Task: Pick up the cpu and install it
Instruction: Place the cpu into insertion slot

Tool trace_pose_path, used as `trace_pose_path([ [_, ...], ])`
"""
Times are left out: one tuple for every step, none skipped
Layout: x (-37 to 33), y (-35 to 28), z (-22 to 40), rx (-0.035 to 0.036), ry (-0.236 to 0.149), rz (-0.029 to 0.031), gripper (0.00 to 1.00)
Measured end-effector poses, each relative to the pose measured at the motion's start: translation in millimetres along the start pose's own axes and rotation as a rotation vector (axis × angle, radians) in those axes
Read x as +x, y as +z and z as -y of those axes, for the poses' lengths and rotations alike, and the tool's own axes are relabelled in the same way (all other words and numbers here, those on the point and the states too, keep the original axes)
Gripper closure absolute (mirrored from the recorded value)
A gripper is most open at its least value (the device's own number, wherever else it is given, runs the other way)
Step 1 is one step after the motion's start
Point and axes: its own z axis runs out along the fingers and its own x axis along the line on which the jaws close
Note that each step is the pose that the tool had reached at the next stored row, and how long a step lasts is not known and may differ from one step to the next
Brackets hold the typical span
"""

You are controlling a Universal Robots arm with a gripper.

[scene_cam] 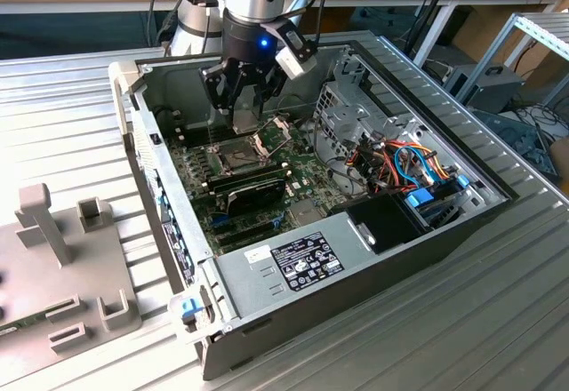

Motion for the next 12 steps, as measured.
trace_pose_path([
  [0.0,0.0,0.0,0.0,0.0,0.0,0.45],
  [0.0,0.0,0.0,0.0,0.0,0.0,0.45],
  [0.0,-0.1,0.0,0.0,0.0,0.0,0.45],
  [0.0,-0.1,0.0,0.0,0.0,0.0,0.45],
  [0.0,-0.1,0.0,0.0,0.001,0.0,0.45],
  [0.1,-0.1,0.0,0.0002,0.01,-0.0007,0.45],
  [0.1,-0.1,0.0,0.0006,0.03,-0.002,0.45],
  [0.0,0.1,0.0,0.001,0.053,-0.0034,0.45],
  [0.0,0.2,0.0,0.0013,0.068,-0.0043,0.45],
  [0.0,0.3,0.0,0.0015,0.085,-0.0053,0.45],
  [0.0,0.5,0.0,0.0018,0.102,-0.0064,0.45],
  [0.0,0.6,0.0,0.0023,0.131,-0.0082,0.45],
])
